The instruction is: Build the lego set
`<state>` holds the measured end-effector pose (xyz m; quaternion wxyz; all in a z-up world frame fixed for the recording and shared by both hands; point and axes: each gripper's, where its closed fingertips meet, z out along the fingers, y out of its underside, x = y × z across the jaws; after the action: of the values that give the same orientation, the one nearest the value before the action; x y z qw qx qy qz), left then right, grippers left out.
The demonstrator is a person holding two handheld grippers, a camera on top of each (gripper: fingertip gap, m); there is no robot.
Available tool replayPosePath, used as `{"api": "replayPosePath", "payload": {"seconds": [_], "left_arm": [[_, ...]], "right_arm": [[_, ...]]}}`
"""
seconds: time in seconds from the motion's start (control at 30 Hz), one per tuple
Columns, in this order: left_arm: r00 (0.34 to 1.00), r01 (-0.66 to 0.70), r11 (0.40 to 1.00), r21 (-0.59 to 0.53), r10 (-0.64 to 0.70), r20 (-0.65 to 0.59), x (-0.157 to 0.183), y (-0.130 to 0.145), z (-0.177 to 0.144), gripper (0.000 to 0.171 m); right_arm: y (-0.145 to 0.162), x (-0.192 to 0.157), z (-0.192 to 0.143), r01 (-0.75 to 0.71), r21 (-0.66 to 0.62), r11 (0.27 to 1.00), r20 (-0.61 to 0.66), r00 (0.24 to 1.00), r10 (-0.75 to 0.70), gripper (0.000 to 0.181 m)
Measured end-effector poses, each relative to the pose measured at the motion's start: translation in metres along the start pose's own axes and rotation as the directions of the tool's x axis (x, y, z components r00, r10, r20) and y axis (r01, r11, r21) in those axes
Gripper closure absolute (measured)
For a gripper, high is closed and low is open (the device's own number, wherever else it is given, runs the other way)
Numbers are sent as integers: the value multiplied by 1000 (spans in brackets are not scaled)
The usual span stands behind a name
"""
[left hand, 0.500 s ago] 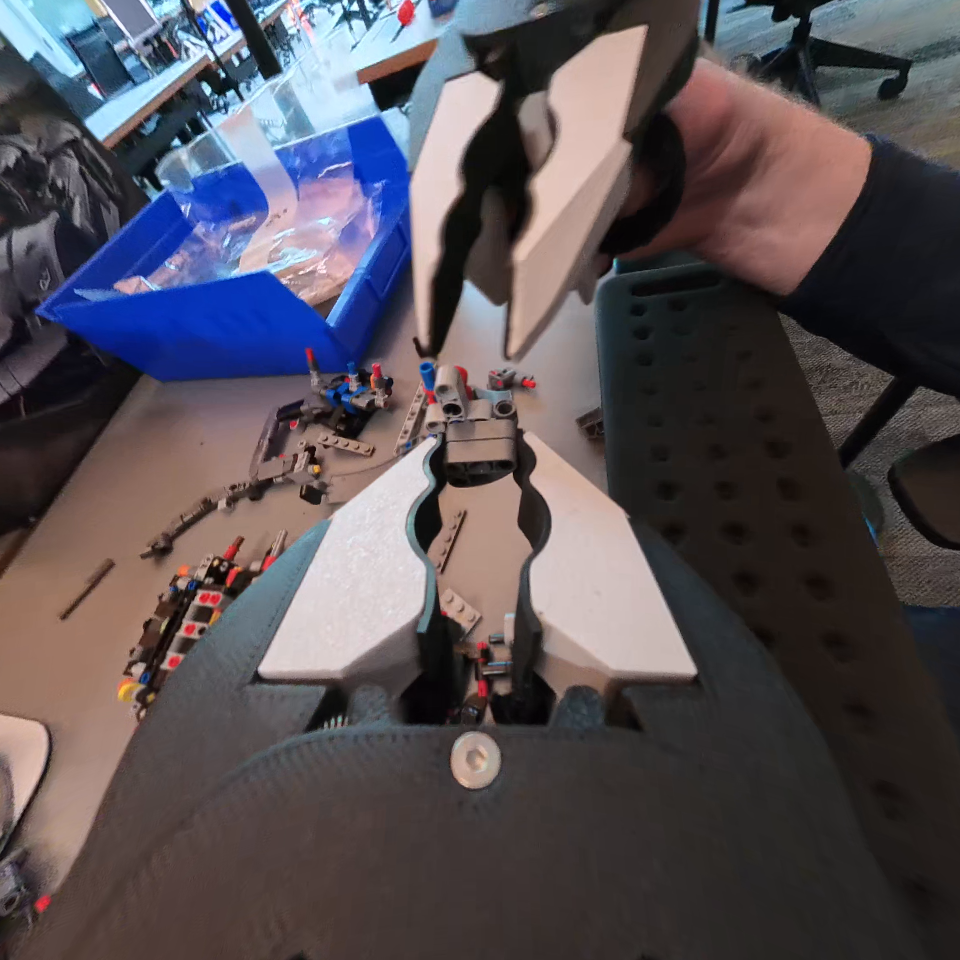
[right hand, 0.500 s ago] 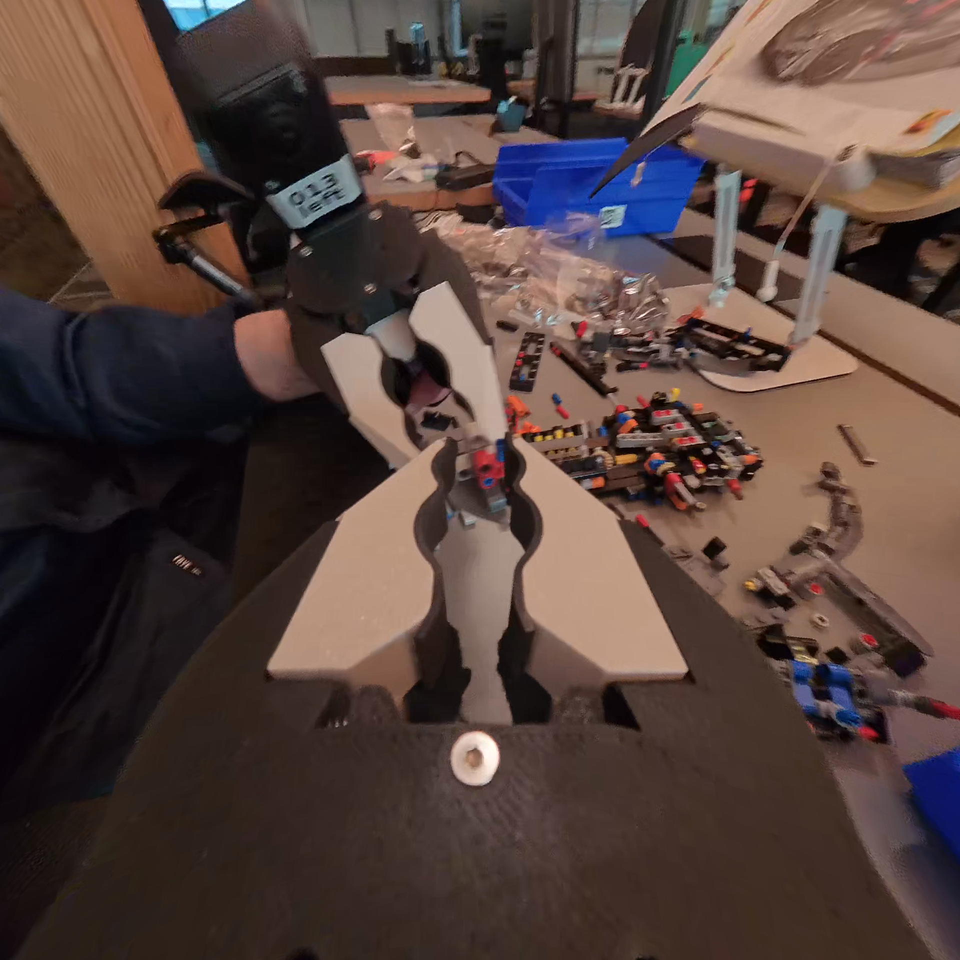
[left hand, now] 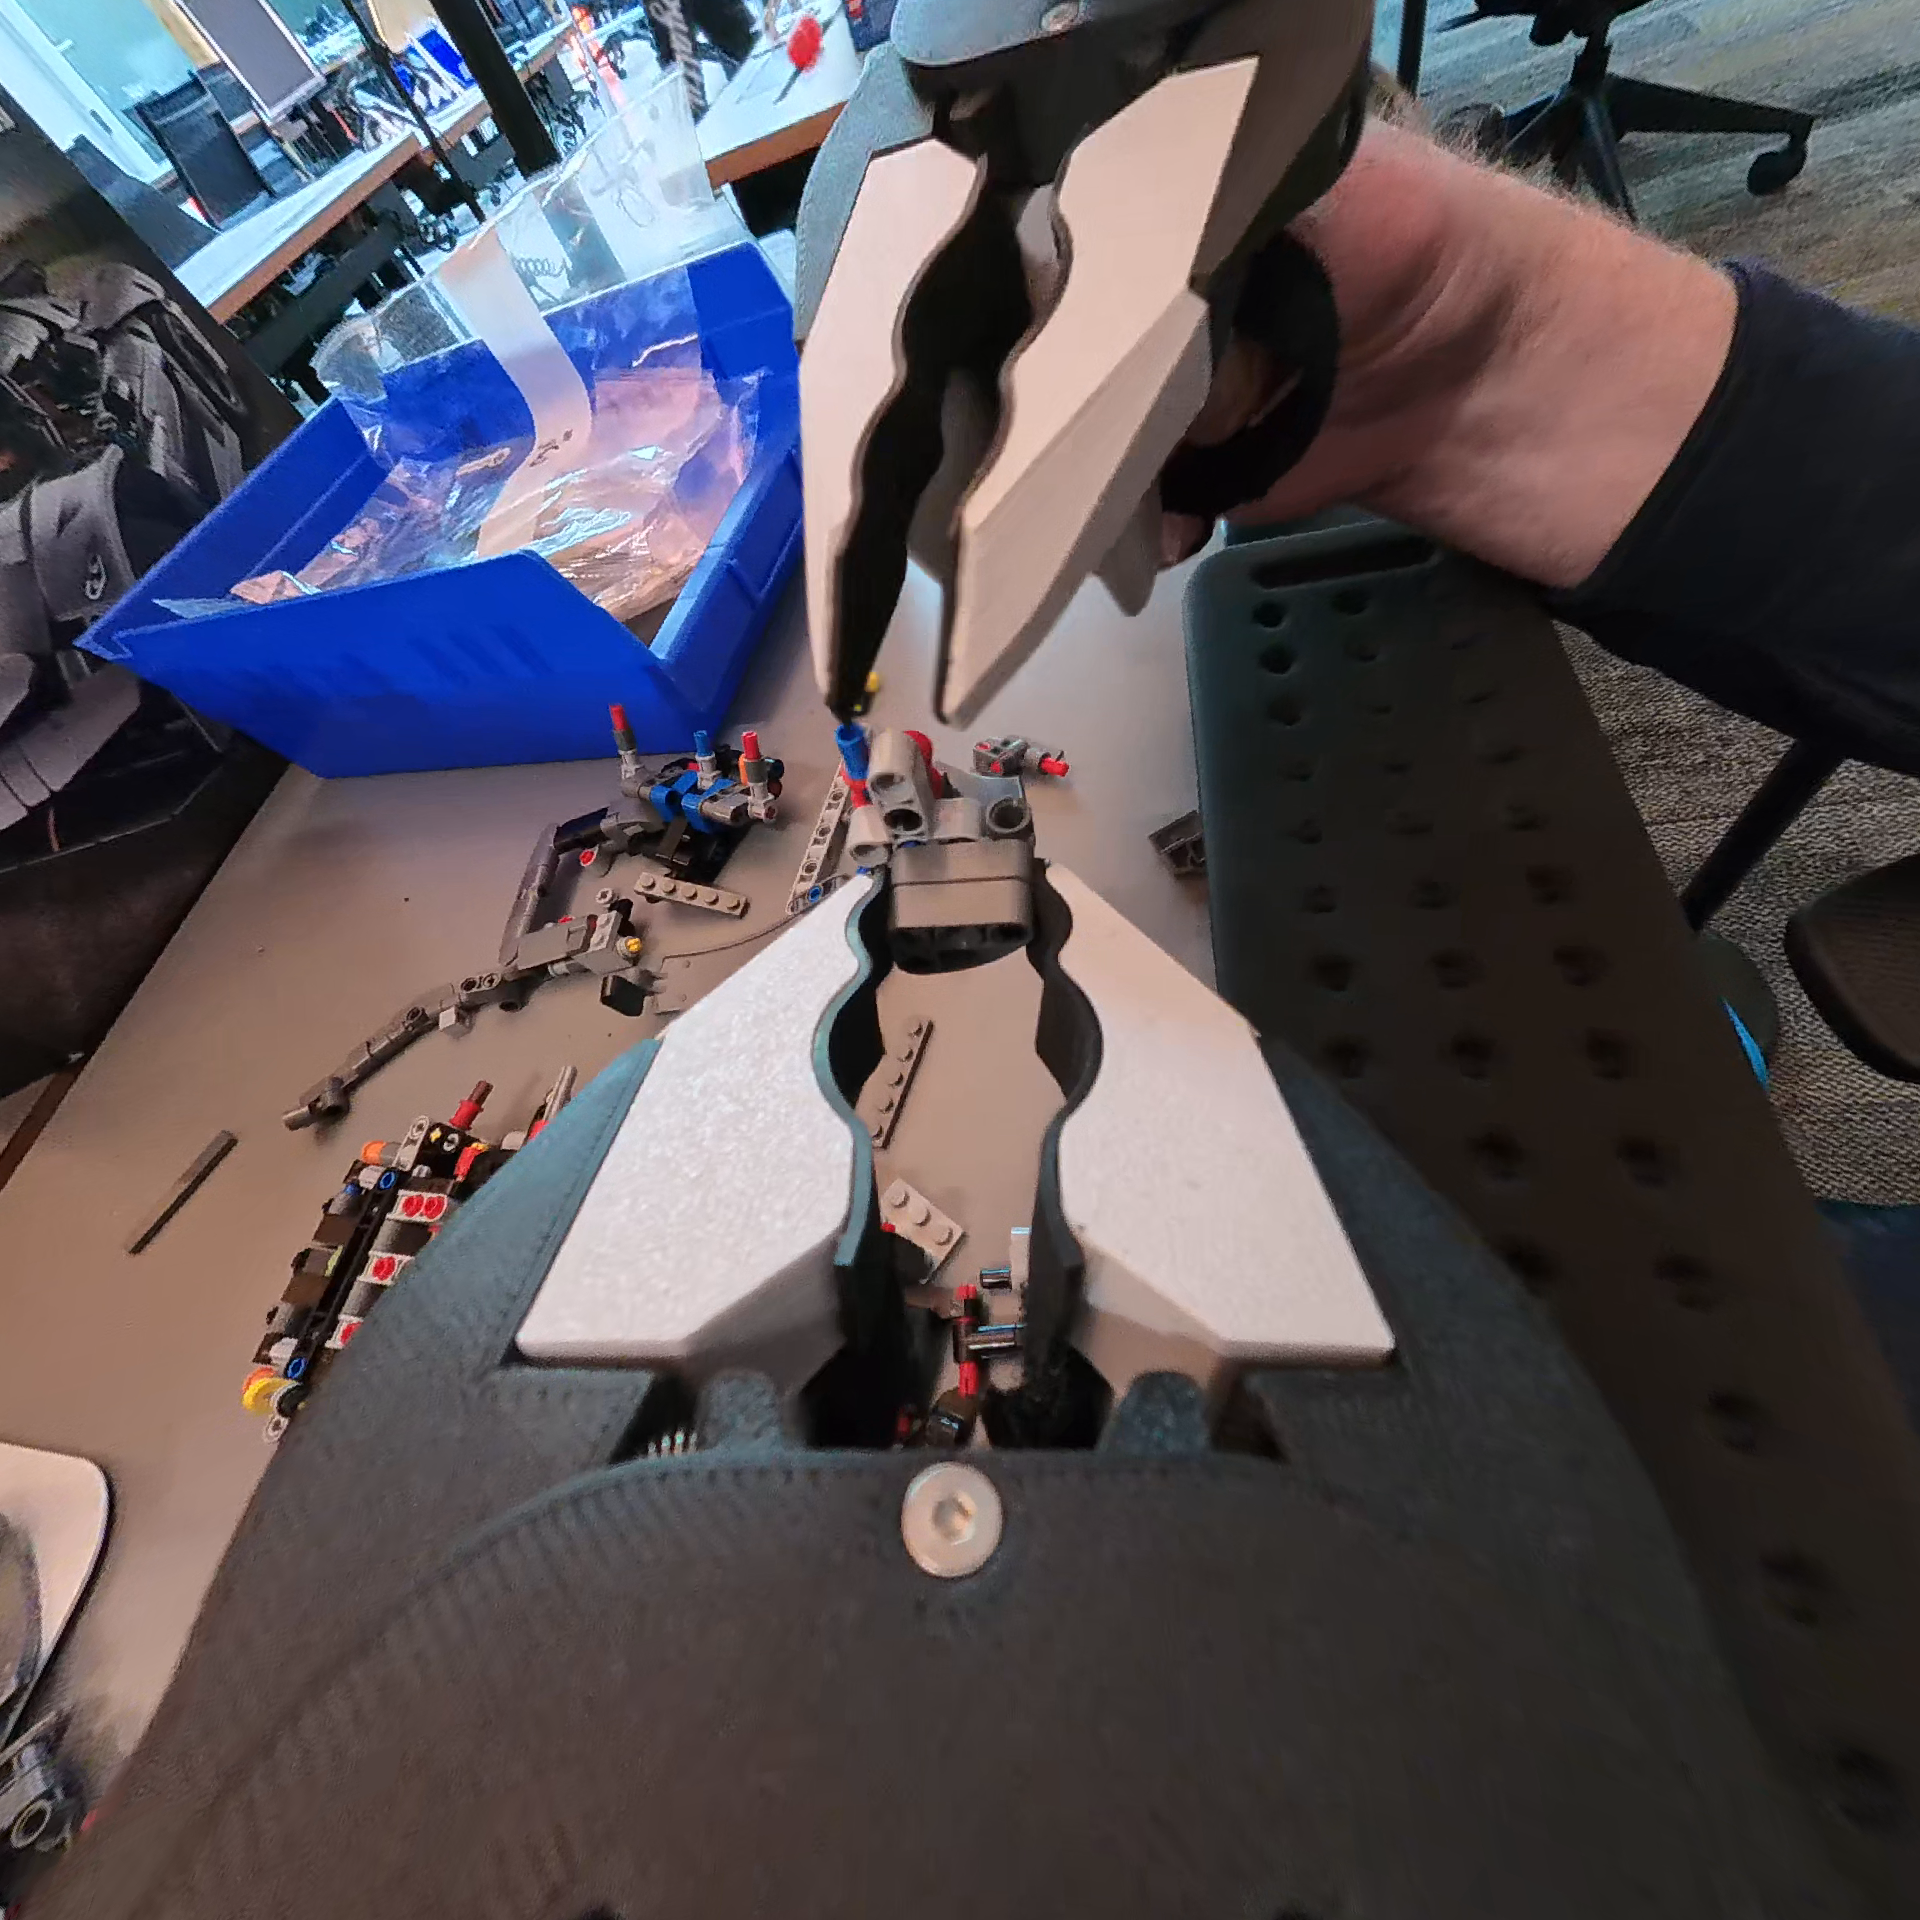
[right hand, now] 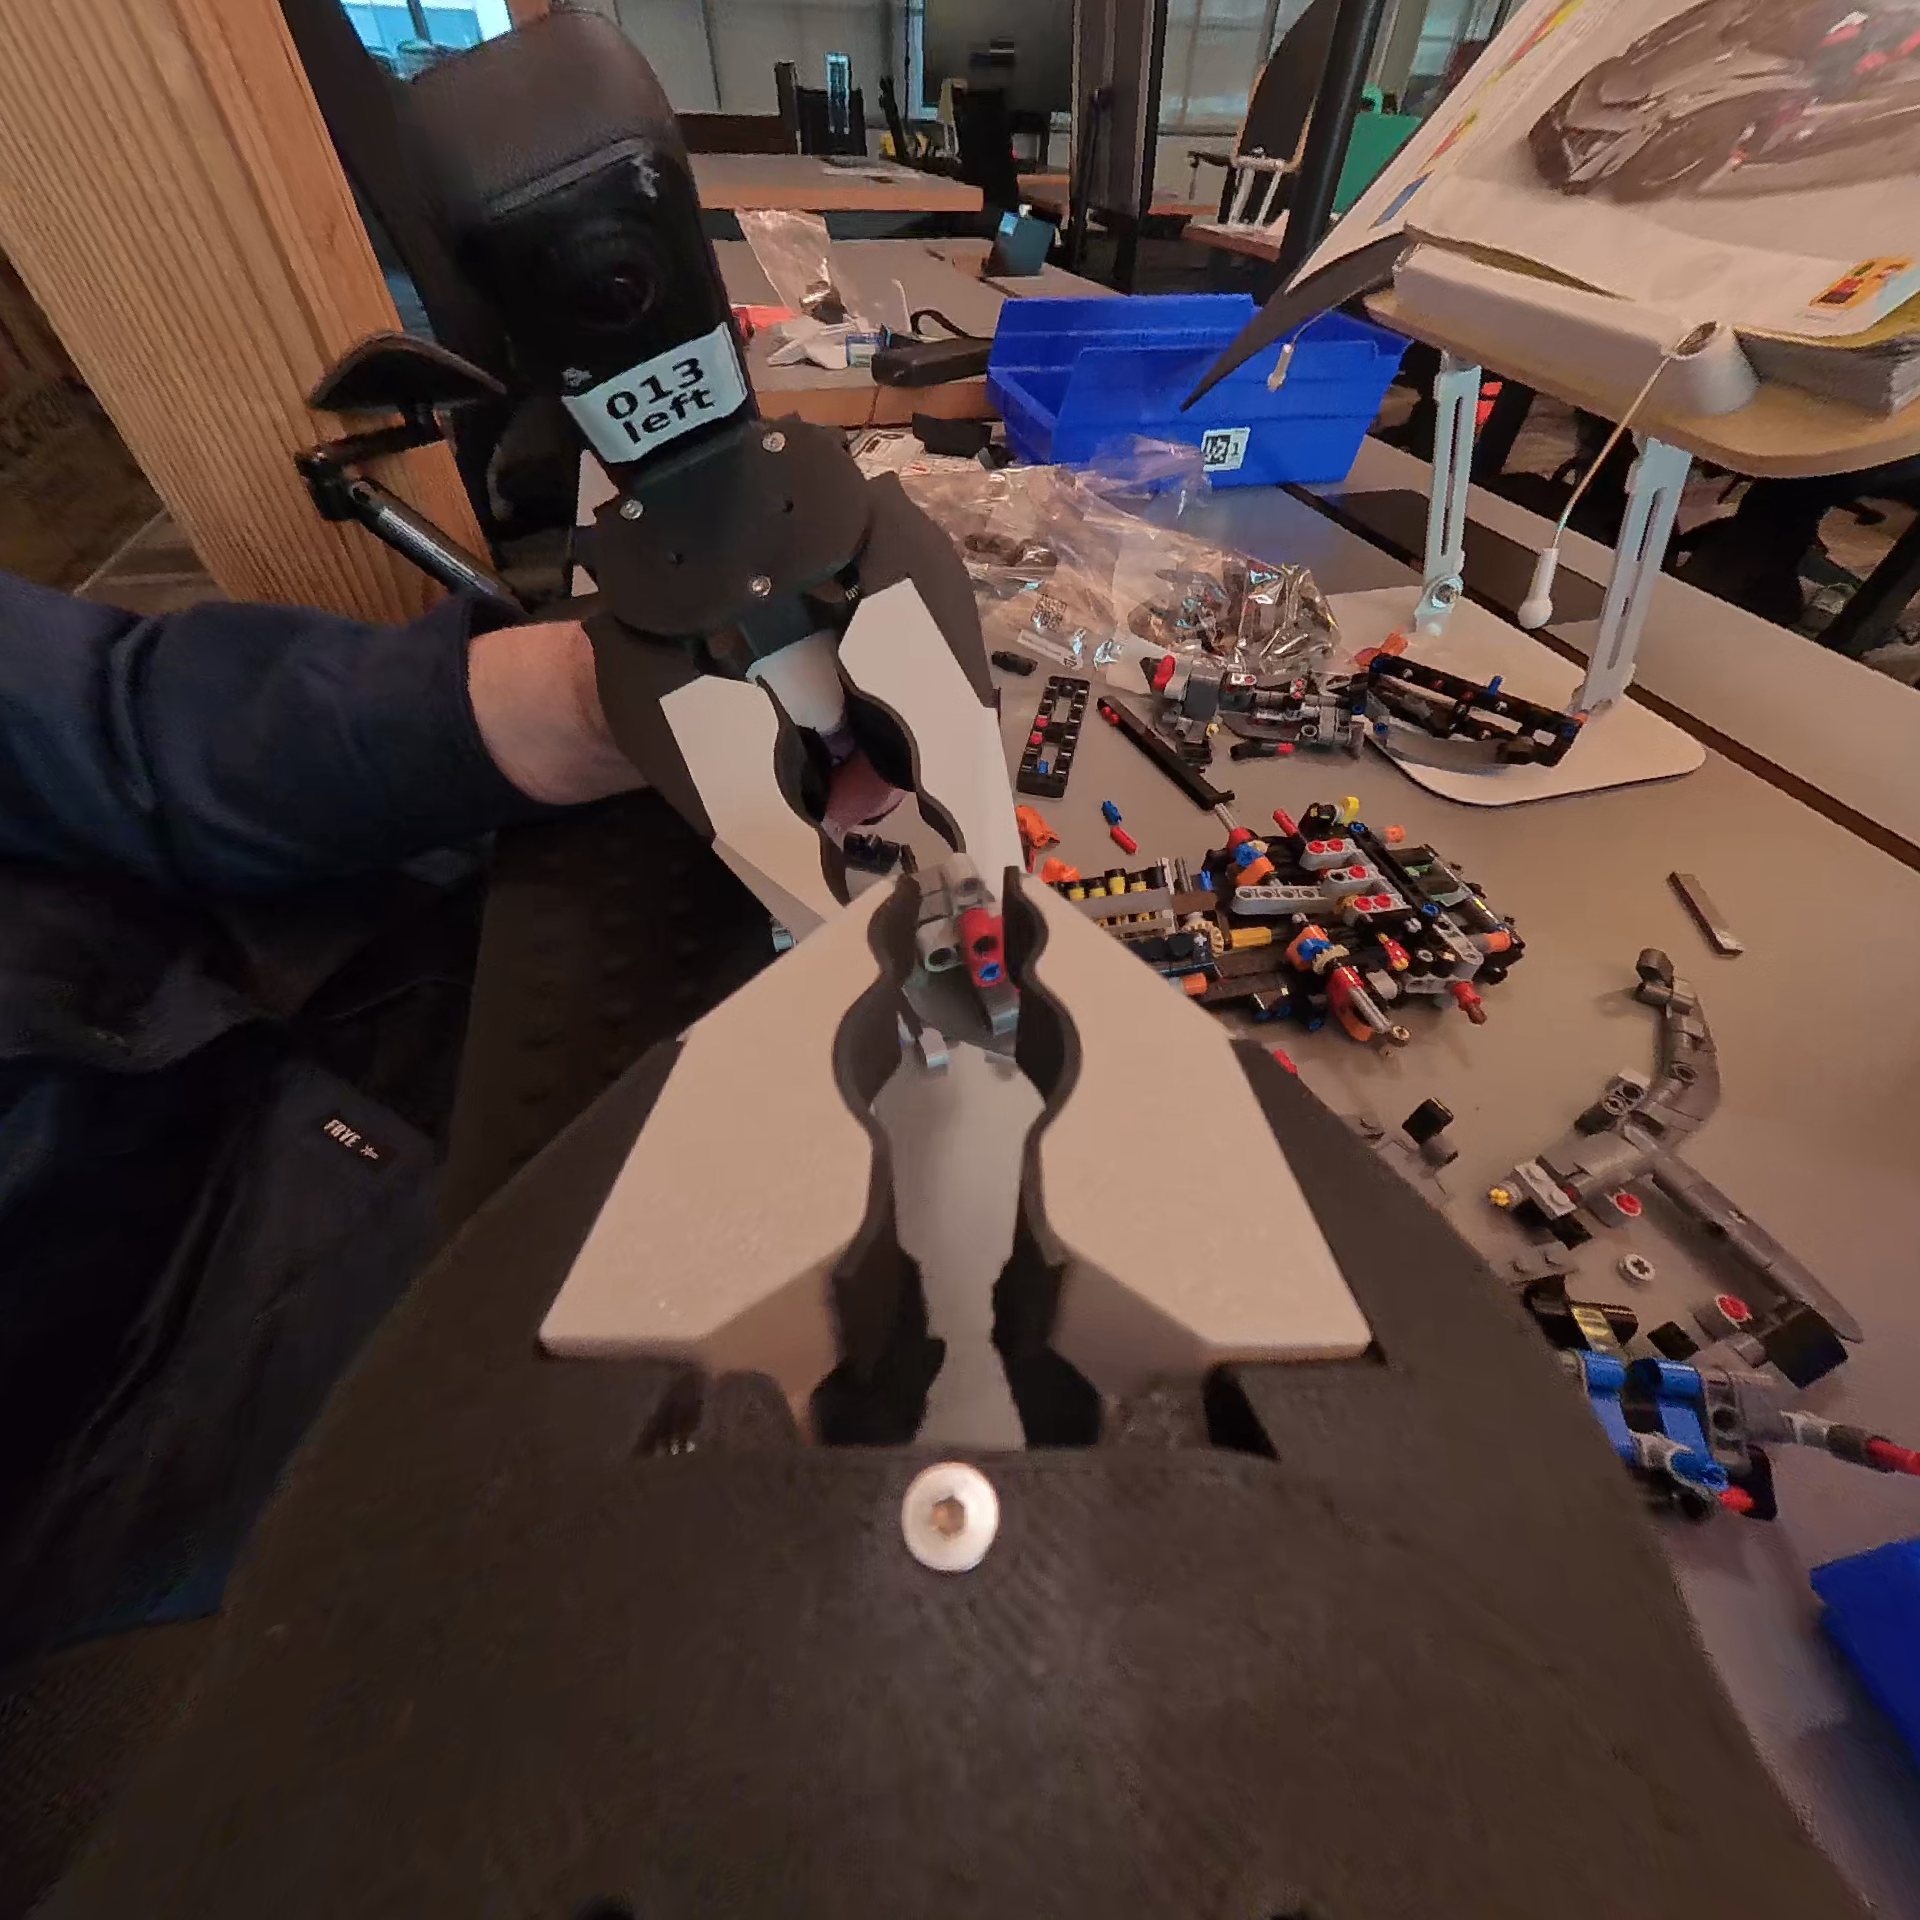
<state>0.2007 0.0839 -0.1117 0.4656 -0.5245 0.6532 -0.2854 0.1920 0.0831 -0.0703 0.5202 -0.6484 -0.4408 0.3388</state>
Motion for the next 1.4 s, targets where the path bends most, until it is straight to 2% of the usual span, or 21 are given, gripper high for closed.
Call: {"api": "replayPosePath", "payload": {"seconds": [0.1, 0.27, 0.4, 0.43, 0.67, 0.77, 0.9, 1.03, 1.13, 1.4], "left_arm": [[1000, -10, 1000, -8, 9, -4, 2, 1, 2, 148], [999, -32, 999, -24, 32, -4, 3, 4, 3, 148], [999, -39, 999, -21, 38, -13, 6, 3, 4, 148], [999, -37, 999, -20, 37, -2, 4, 2, 3, 148], [999, -34, 999, -10, 34, -15, 6, 1, 2, 148], [999, -24, 1000, 17, 25, -33, 8, -3, -1, 149], [998, -43, 999, -15, 43, -36, 10, 3, 2, 149], [998, -46, 999, -20, 45, -40, 11, 3, 4, 149], [999, -25, 1000, -17, 25, -39, 10, 2, 3, 149], [999, -47, 997, -62, 46, -21, 10, 8, 5, 149]], "right_arm": [[4, 7, -2, 3, -14, 1000, -39, 999, -4, 167], [8, 3, 2, -29, -30, 999, 7, 1000, 29, 168], [10, 5, -1, -30, -43, 999, -5, 1000, 30, 171], [10, 8, -2, -33, -47, 998, -23, 999, 32, 181], [10, 5, -2, -31, -49, 998, -15, 999, 30, 181], [4, 2, -2, -34, -12, 999, 1, 999, 34, 181], [9, 0, 2, -74, -18, 997, 46, 996, 75, 177], [13, 1, 0, -65, -58, 996, 30, 997, 67, 180], [10, 3, 1, -37, -55, 998, 6, 999, 37, 181], [-1, -1, 13, -64, -21, 998, 19, 998, 64, 181]]}}
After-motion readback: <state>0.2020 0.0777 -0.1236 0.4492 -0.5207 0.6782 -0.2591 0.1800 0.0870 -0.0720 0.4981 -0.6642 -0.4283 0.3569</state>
